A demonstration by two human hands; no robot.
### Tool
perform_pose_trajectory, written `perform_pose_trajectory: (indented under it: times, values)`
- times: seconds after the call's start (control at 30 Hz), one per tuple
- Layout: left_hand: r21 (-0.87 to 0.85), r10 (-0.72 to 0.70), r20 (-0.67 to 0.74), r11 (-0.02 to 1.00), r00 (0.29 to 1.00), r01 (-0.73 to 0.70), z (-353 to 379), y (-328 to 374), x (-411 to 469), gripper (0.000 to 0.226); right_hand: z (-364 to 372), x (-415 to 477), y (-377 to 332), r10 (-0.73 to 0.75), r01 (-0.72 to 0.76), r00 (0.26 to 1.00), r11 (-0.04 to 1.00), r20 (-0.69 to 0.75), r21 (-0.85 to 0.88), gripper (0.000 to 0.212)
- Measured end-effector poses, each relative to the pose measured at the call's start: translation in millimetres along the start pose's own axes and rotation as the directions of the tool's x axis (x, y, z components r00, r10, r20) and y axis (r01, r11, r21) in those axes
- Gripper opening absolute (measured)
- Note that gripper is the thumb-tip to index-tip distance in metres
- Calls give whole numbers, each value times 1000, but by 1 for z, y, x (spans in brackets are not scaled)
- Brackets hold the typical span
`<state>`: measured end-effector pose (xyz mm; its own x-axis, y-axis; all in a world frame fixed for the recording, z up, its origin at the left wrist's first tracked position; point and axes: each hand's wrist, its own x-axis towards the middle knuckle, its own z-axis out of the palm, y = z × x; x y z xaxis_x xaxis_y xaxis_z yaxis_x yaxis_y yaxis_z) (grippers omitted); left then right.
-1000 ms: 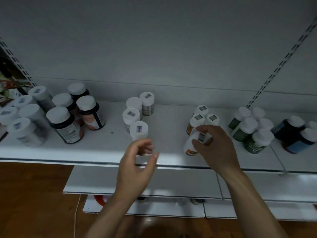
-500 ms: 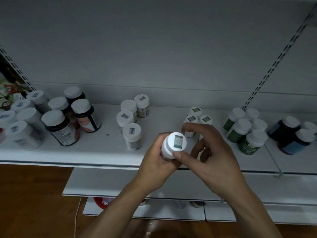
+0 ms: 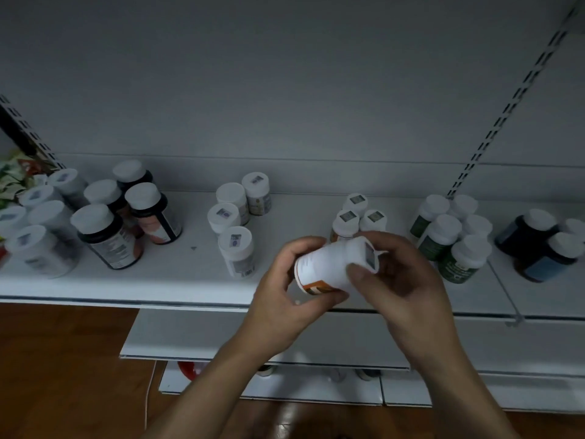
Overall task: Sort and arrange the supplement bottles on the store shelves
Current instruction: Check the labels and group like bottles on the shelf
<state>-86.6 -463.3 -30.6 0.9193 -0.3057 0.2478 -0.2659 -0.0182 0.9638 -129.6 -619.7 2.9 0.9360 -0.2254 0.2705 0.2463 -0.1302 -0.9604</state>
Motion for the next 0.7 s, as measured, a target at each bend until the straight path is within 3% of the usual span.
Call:
perform_pose_trajectory:
  times: [0.13,0.27,0.43,0.5,0.57,0.7]
  values:
    - [-19,20,-61,1000,998,-21,-5,3,-2,55,-4,4,14,291,-289,956,898,43,333,34]
    - [-51,87,-89,994,992,-92,-4,12,-3,58,5,2,21,424,-462,885,758,190,461,34]
    - [-16,134,-34,991,990,-134,-1,27,-2,63,19,-3,19,371,-520,853,563,367,642,28]
    - [23,156,5,987,988,-157,0,32,-2,61,21,-4,19,335,-537,844,512,420,670,37]
    - [61,172,32,983,985,-174,1,34,-2,59,21,-5,20,319,-556,831,484,455,676,51]
    - [80,183,47,979,982,-186,1,34,-3,59,19,-6,22,320,-557,830,460,456,691,55]
